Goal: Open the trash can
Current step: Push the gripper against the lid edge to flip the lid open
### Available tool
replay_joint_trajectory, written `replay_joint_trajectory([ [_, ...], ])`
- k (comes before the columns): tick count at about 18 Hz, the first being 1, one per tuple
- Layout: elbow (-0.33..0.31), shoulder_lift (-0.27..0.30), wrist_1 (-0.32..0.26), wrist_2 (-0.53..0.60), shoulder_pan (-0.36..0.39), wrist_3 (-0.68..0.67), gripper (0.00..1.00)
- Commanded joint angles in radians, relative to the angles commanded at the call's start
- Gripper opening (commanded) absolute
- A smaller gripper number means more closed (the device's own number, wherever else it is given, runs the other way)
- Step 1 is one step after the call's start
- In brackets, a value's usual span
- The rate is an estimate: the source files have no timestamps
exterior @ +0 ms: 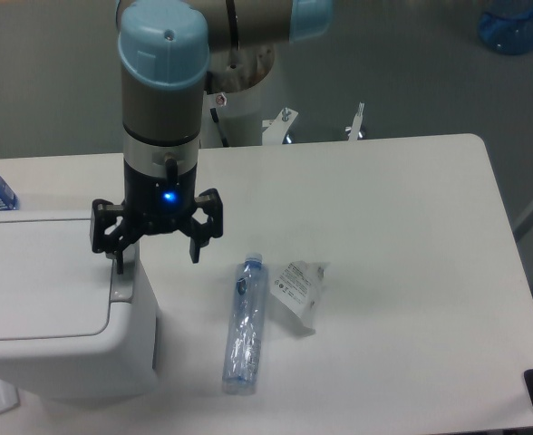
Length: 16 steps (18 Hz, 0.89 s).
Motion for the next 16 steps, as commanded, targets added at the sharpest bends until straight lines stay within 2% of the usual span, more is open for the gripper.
replay_joint_trajectory([
  [10, -0.002, -0.002, 0.003, -0.002, 0.017, 0.000, 1.00],
  [15, 0.021, 0.020, 0.003, -0.032, 0.046, -0.005, 1.00],
  [16, 0.035, 0.047, 0.003, -0.037, 0.066, -0.005, 1.00],
])
